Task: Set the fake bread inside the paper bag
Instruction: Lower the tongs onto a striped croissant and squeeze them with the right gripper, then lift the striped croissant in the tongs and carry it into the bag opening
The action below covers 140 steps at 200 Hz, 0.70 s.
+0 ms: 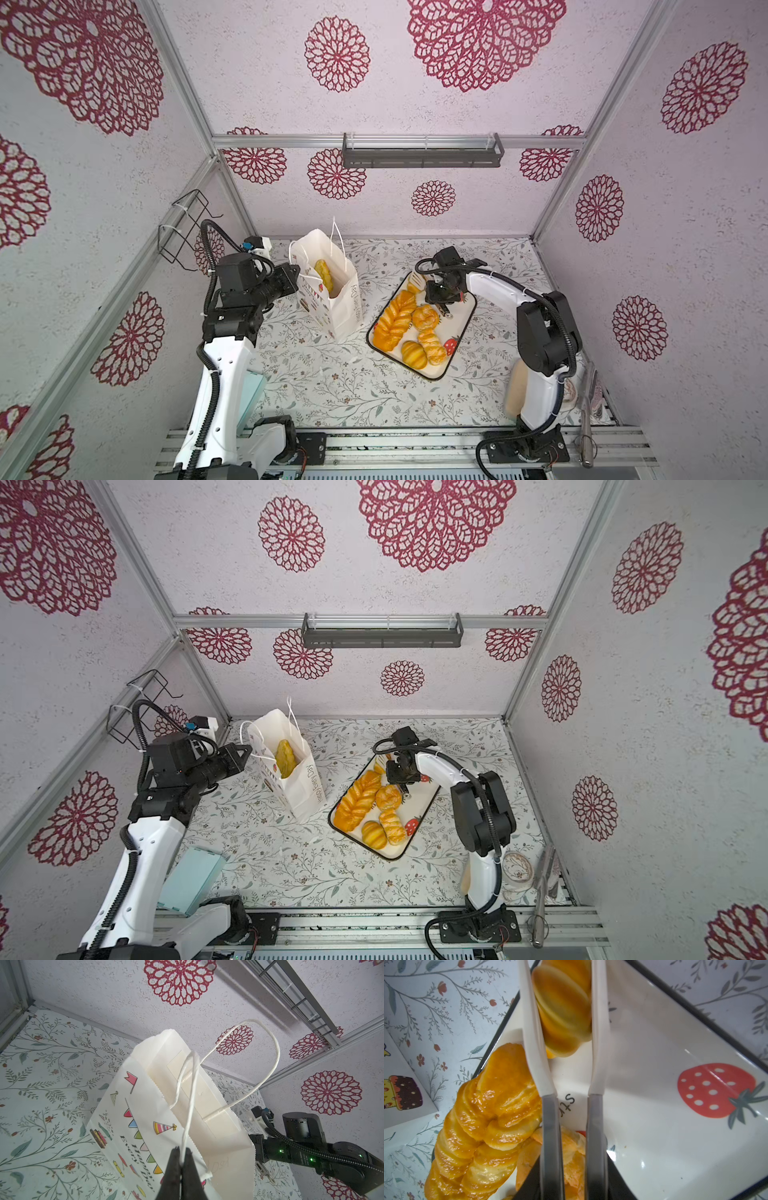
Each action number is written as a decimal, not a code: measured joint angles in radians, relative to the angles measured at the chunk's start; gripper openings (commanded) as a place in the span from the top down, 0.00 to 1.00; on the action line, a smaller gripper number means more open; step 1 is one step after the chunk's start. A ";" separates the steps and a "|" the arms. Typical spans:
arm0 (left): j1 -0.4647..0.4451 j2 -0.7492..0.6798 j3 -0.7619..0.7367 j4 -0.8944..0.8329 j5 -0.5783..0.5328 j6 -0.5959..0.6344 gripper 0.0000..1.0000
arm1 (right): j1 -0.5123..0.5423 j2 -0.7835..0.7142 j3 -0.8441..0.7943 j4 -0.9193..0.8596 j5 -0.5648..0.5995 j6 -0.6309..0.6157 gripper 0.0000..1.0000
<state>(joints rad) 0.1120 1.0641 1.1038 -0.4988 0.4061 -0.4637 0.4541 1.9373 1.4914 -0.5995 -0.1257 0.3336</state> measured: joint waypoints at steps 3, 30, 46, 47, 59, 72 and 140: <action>0.000 0.000 0.000 0.000 0.000 0.000 1.00 | 0.000 0.000 -0.001 0.001 0.000 0.000 0.68; 0.000 0.000 0.000 0.000 0.000 0.000 1.00 | 0.000 -0.026 -0.024 0.003 0.003 0.001 0.70; 0.000 0.000 0.000 0.000 0.001 0.000 1.00 | 0.000 -0.047 -0.037 0.002 0.006 0.000 0.72; 0.000 0.000 0.000 0.000 0.000 0.000 1.00 | 0.000 -0.048 -0.039 0.002 0.007 0.000 0.72; 0.000 0.000 0.000 0.000 0.001 0.000 1.00 | 0.000 -0.064 -0.047 0.001 0.010 0.000 0.73; 0.000 0.000 0.000 0.001 0.003 0.000 1.00 | 0.000 -0.084 -0.058 0.002 0.011 0.000 0.74; 0.000 0.001 0.000 0.007 0.005 -0.001 1.00 | 0.000 -0.201 -0.092 0.000 0.020 0.008 0.76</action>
<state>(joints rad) 0.1123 1.0649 1.1038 -0.4919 0.4114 -0.4644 0.4541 1.7359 1.3994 -0.5999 -0.1059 0.3420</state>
